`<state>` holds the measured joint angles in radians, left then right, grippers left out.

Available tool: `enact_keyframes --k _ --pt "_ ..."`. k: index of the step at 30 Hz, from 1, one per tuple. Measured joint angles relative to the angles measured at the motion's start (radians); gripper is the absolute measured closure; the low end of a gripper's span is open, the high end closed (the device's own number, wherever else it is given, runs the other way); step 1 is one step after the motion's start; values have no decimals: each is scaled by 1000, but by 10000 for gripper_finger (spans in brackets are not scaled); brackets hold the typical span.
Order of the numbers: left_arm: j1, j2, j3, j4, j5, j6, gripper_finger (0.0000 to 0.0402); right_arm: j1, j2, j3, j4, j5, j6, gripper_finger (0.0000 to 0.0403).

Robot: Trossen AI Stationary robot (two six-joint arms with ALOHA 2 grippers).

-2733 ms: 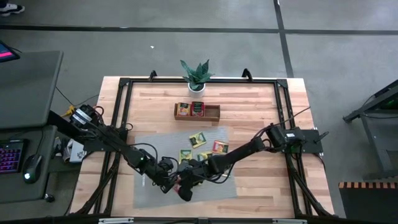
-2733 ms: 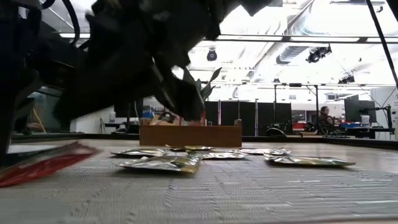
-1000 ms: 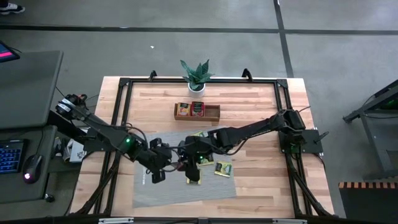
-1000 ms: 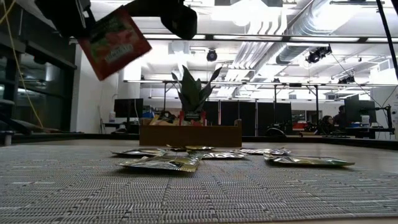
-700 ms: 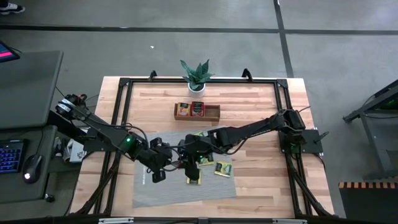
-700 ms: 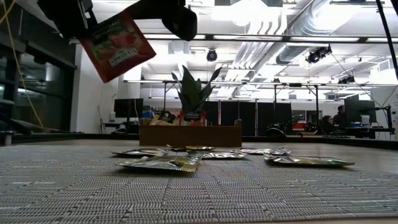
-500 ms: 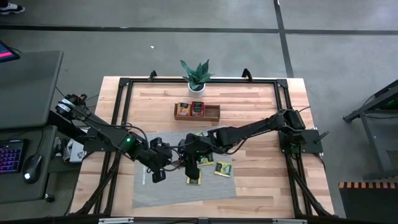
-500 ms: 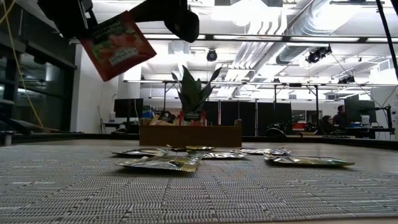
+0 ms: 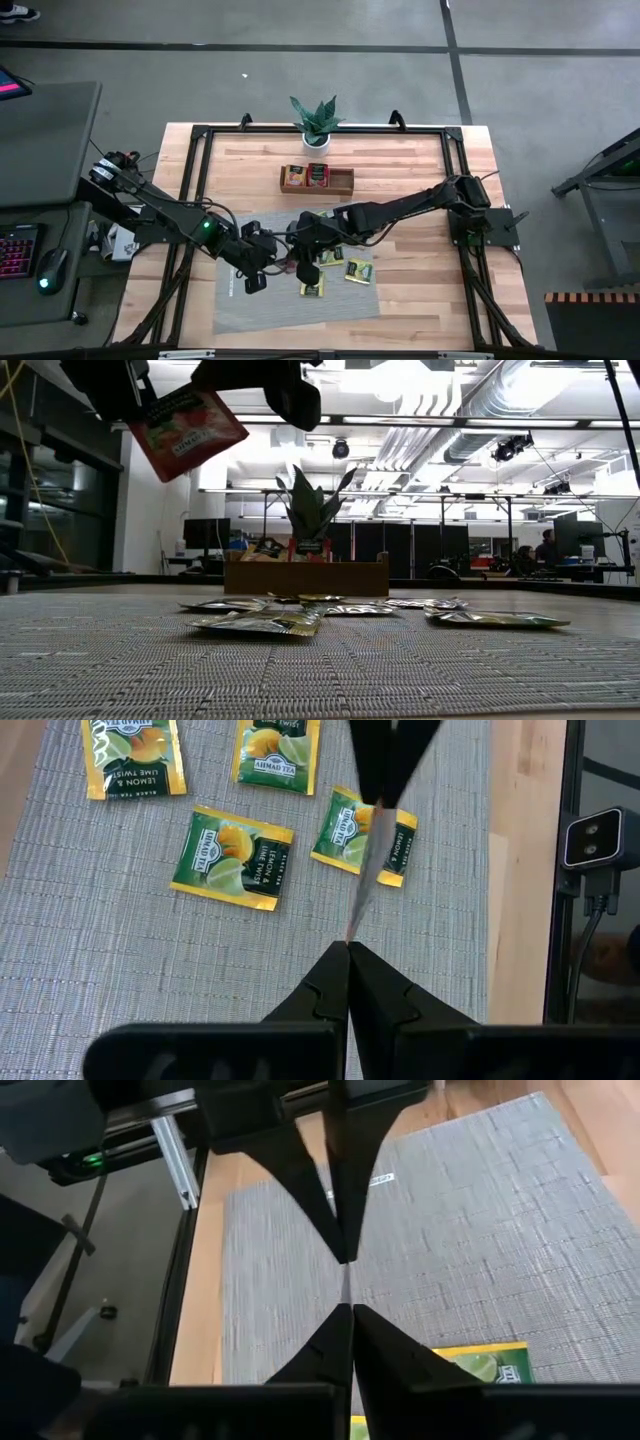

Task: Pick & Place Tea
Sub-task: Put the red tea bag into the middle section of the wooden organizer

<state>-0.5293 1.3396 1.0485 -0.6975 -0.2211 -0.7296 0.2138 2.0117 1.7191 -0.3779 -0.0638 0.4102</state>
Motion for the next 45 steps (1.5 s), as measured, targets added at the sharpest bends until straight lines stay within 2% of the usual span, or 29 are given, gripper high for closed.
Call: enact_keyframes --k 8,12,16,20,24,27,32,38,45 --pt "0 0 0 -1 -10 0 400 3 0 0 0 69 0 402" --pt "0 0 0 0 -43 -1 386 5 0 0 0 83 0 402" --pt "0 -2 0 -3 -83 -1 345 13 0 0 -6 116 -3 402" --pt "0 -16 0 -15 -114 -8 283 27 0 0 -59 165 0 402" --pt "0 -46 1 -56 -187 -28 224 36 0 0 -142 224 27 403" --pt "0 -80 1 -135 -266 -109 198 36 0 0 -186 268 34 403" --pt "-1 -147 0 -228 -377 -240 188 13 -4 0 -230 318 34 403" --pt "-1 -224 0 -294 -415 -257 188 -49 -24 0 -267 312 -15 403" --pt "-1 -269 -12 -389 -487 -348 188 -164 -112 0 -367 297 -133 403"
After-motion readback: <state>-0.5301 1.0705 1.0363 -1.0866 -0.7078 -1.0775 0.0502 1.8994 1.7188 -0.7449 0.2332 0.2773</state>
